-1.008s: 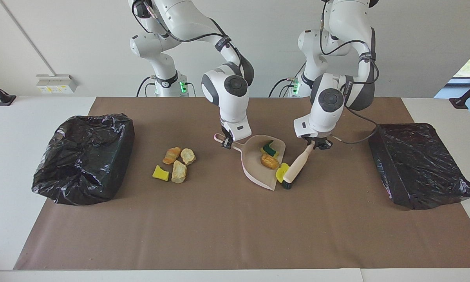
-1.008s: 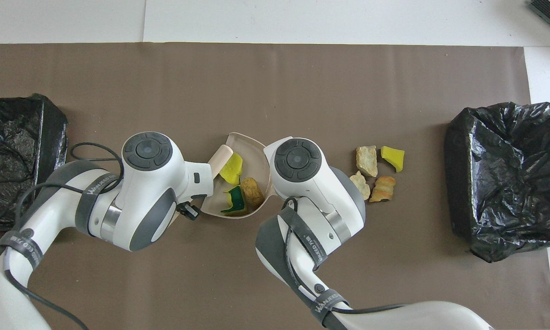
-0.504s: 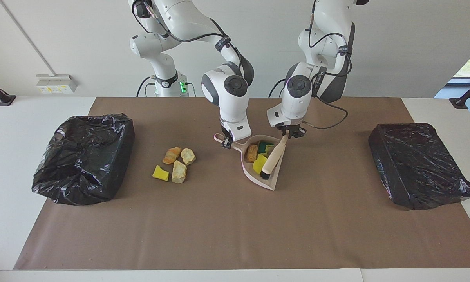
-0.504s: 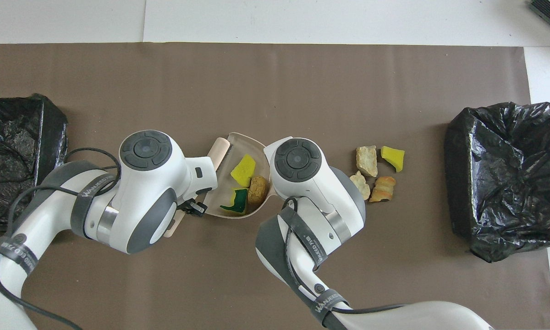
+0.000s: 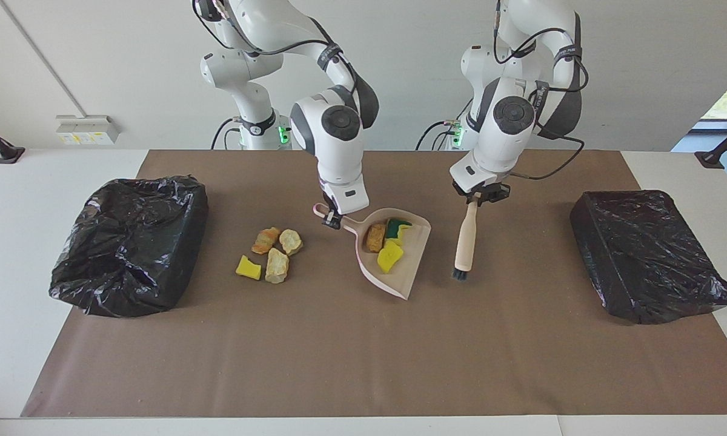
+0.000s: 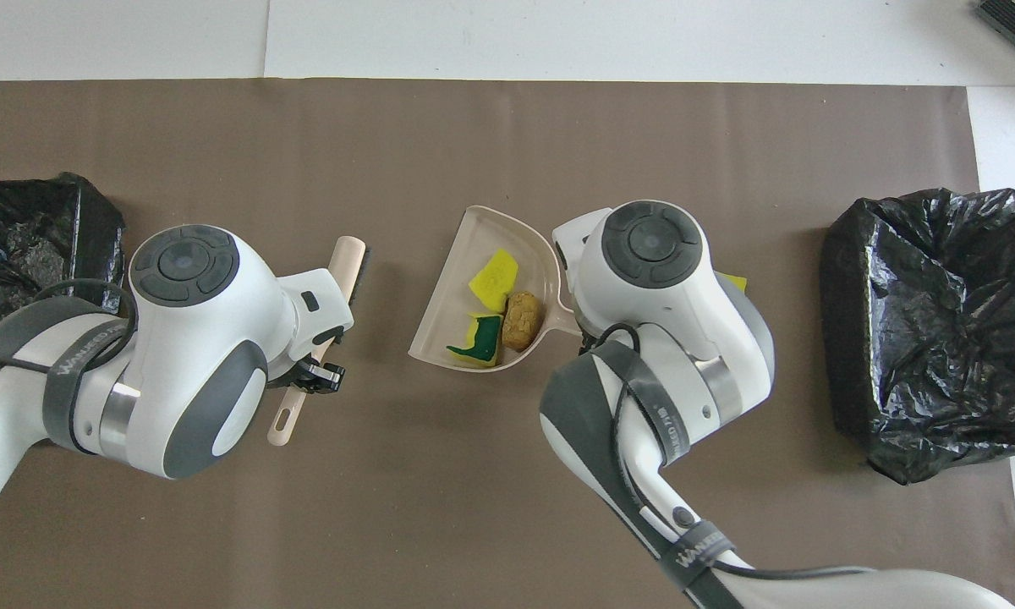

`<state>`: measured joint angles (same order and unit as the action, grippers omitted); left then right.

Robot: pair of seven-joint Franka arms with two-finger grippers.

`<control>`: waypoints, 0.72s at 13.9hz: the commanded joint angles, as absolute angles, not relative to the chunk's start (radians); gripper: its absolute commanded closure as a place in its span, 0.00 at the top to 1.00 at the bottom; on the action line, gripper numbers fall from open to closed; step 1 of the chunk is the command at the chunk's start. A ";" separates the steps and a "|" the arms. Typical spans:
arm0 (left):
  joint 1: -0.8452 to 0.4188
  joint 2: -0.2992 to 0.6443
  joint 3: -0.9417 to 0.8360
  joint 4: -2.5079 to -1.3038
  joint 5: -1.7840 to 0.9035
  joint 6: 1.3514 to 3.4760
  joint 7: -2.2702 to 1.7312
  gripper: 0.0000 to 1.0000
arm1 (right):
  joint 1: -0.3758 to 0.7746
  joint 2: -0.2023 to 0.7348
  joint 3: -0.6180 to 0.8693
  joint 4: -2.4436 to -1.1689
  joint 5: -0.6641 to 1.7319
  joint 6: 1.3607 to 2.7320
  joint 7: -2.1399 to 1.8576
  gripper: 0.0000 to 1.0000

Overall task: Sweep and dump trash in bin
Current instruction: 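Carry the dustpan with the right gripper toward the bin nearest it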

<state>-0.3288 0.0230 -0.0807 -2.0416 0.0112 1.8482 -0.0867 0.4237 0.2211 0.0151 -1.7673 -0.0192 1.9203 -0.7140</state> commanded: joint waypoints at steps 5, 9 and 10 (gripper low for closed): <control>-0.544 -0.132 -0.081 -2.238 -0.155 1.896 -0.481 0.00 | 0.105 0.087 0.021 -1.781 -0.037 1.830 -1.068 0.00; -0.763 -0.166 -0.081 -2.315 -0.166 1.982 -0.704 0.00 | -0.153 0.089 0.021 -1.781 -0.038 1.841 -1.397 0.00; -0.813 -0.164 -0.081 -2.331 -0.181 2.017 -0.756 0.00 | -0.216 0.089 0.020 -1.781 -0.043 1.851 -1.467 0.00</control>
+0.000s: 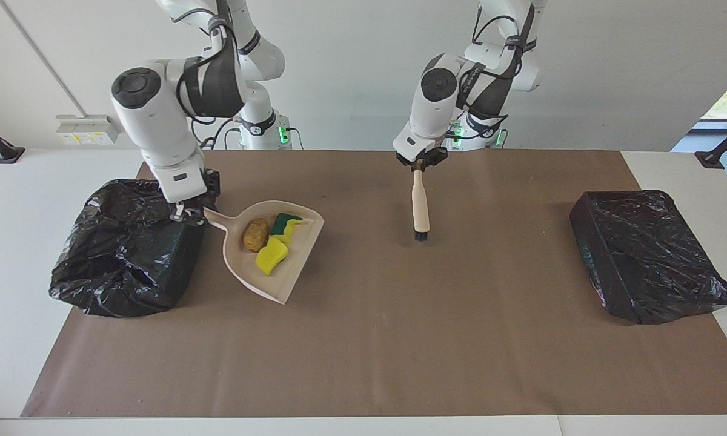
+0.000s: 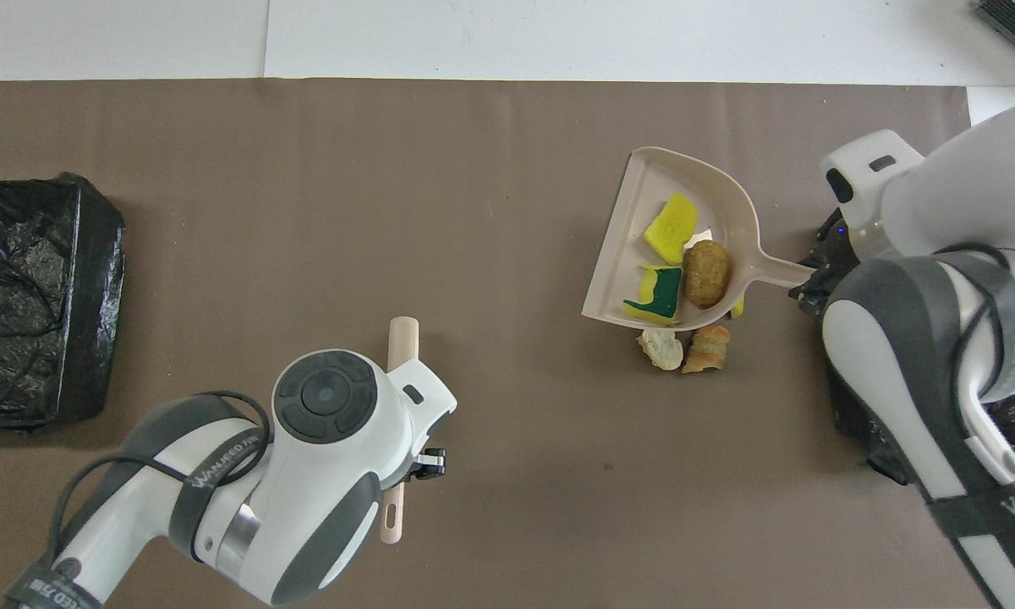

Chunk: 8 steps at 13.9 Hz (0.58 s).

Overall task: Sweep and dump trash in bin
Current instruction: 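Carry the dustpan with the right gripper toward the bin nearest it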

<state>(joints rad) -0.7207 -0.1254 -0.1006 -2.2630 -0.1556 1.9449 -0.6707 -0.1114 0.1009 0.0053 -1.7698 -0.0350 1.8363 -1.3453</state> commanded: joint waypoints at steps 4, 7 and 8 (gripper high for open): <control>-0.949 -0.153 -0.083 -2.394 -0.250 2.138 -0.847 0.00 | -0.423 0.100 0.020 -1.783 -0.245 1.959 -1.727 0.00; -0.980 -0.149 -0.081 -2.422 -0.273 2.167 -0.847 0.00 | -0.445 0.100 0.020 -1.782 -0.381 1.970 -1.822 0.00; -0.980 -0.149 -0.083 -2.422 -0.273 2.168 -0.847 0.00 | -0.436 0.100 0.021 -1.784 -0.432 1.994 -1.894 0.00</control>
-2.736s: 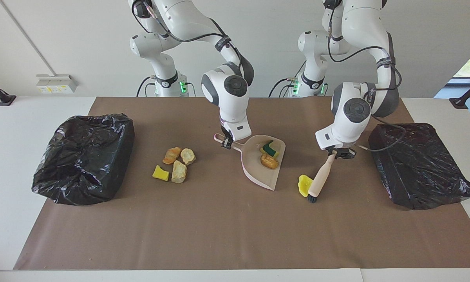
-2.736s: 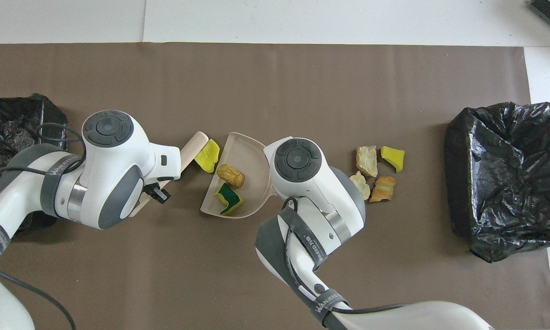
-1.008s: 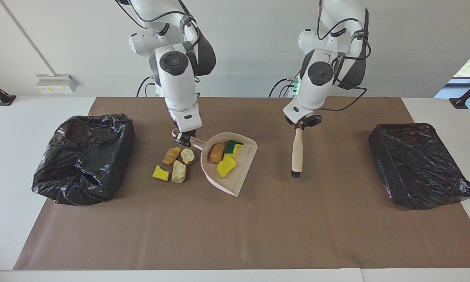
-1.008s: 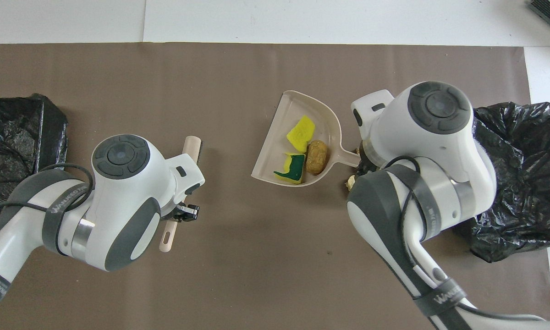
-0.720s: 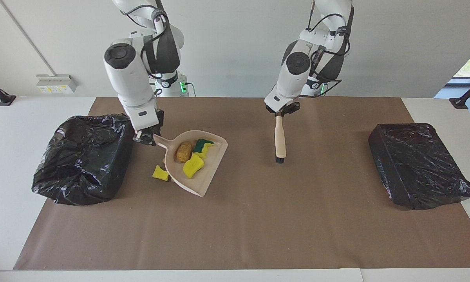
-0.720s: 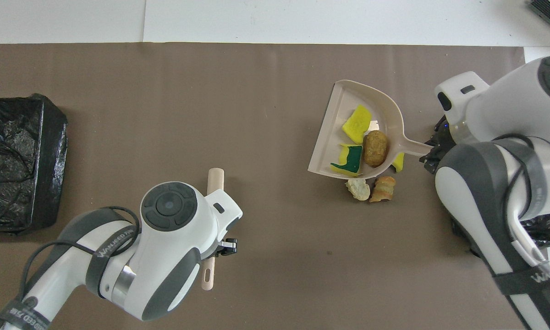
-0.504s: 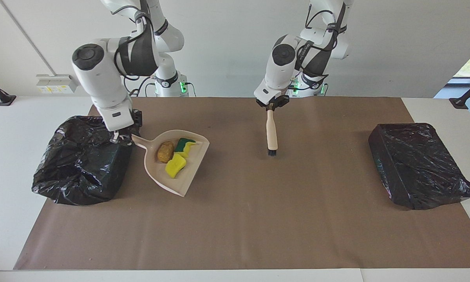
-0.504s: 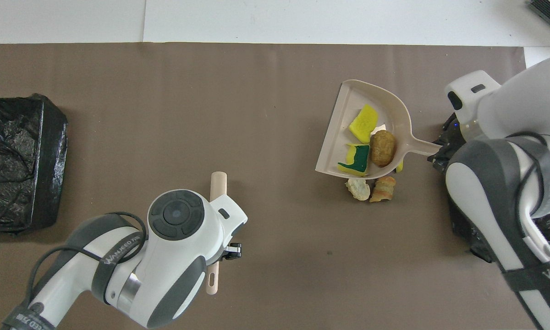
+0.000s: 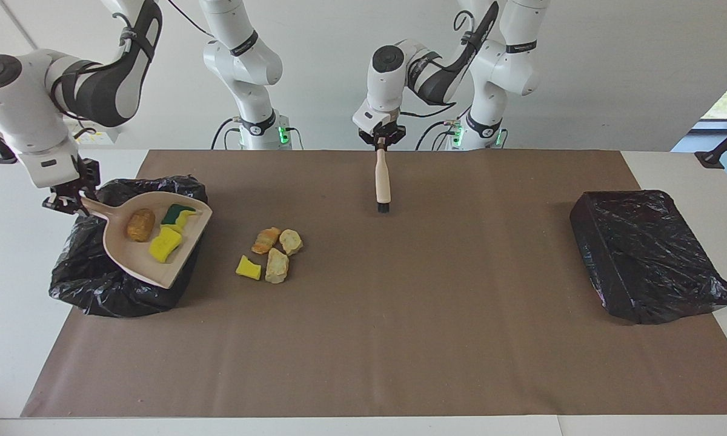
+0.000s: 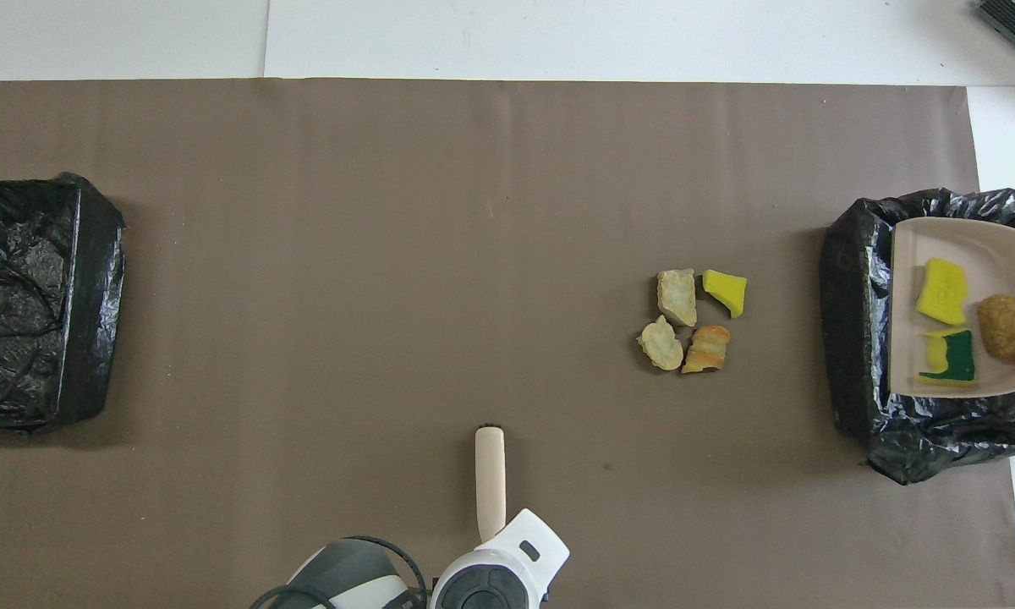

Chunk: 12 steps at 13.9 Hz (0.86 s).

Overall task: Sweep and dump trash in bin
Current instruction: 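Tip the dustpan over the bin with the right gripper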

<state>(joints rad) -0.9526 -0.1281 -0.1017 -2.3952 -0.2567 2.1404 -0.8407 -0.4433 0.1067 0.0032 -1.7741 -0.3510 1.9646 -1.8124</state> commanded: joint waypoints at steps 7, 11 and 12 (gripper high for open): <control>-0.980 -0.137 -0.080 -2.418 -0.273 2.166 -0.824 1.00 | -0.311 0.086 0.026 -1.839 -0.733 2.049 -2.028 0.00; -0.960 -0.123 -0.075 -2.385 -0.272 2.152 -0.818 1.00 | -0.244 0.068 0.026 -1.804 -0.822 1.941 -2.017 0.00; -0.934 -0.120 -0.075 -2.378 -0.270 2.151 -0.796 1.00 | -0.233 0.039 0.028 -1.802 -0.834 1.921 -2.016 0.00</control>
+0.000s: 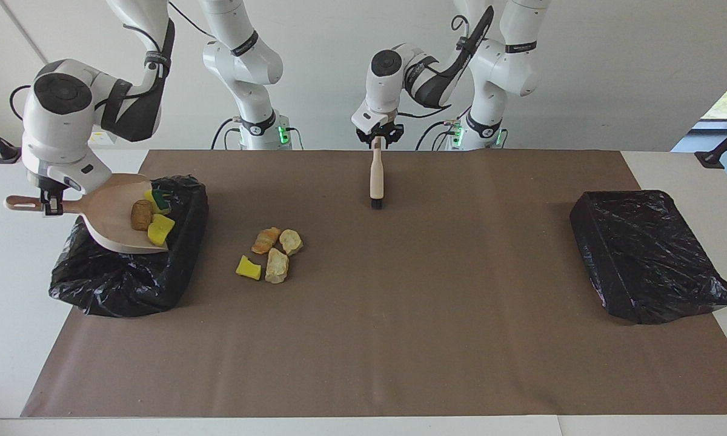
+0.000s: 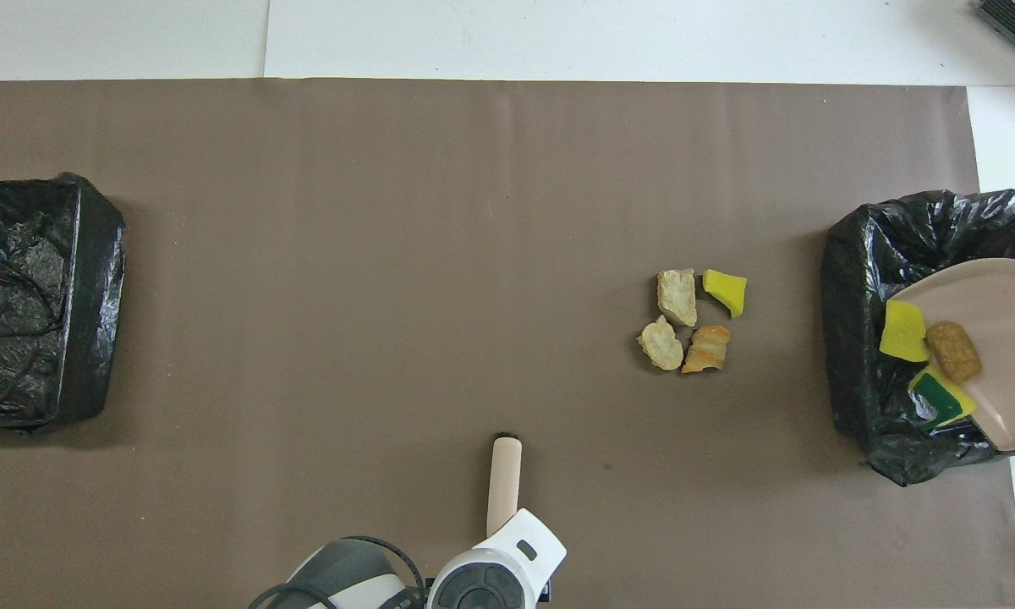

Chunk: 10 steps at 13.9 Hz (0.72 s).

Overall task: Sweep and dump trash in bin
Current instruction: 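Tip the dustpan over the bin with the right gripper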

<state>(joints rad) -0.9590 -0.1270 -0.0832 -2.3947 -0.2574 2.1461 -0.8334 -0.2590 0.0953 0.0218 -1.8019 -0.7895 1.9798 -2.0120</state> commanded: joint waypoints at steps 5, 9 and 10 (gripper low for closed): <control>-0.755 -0.106 -0.075 -2.269 -0.123 2.123 -0.658 1.00 | -0.167 -0.050 0.038 -1.796 -0.922 1.882 -1.959 0.00; -0.563 -0.113 -0.075 -2.093 -0.069 1.979 -0.445 1.00 | -0.166 -0.058 0.048 -1.796 -0.896 1.850 -1.818 0.00; -0.511 -0.115 -0.075 -2.038 -0.055 1.926 -0.384 1.00 | -0.166 -0.058 0.057 -1.795 -0.852 1.847 -1.716 0.00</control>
<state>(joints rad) -0.5904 -0.1211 -0.0621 -2.1370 -0.0832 2.0237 -0.4707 -0.1589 -0.0523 0.0371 -1.7881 -0.8790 1.8610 -1.8386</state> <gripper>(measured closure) 0.000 0.674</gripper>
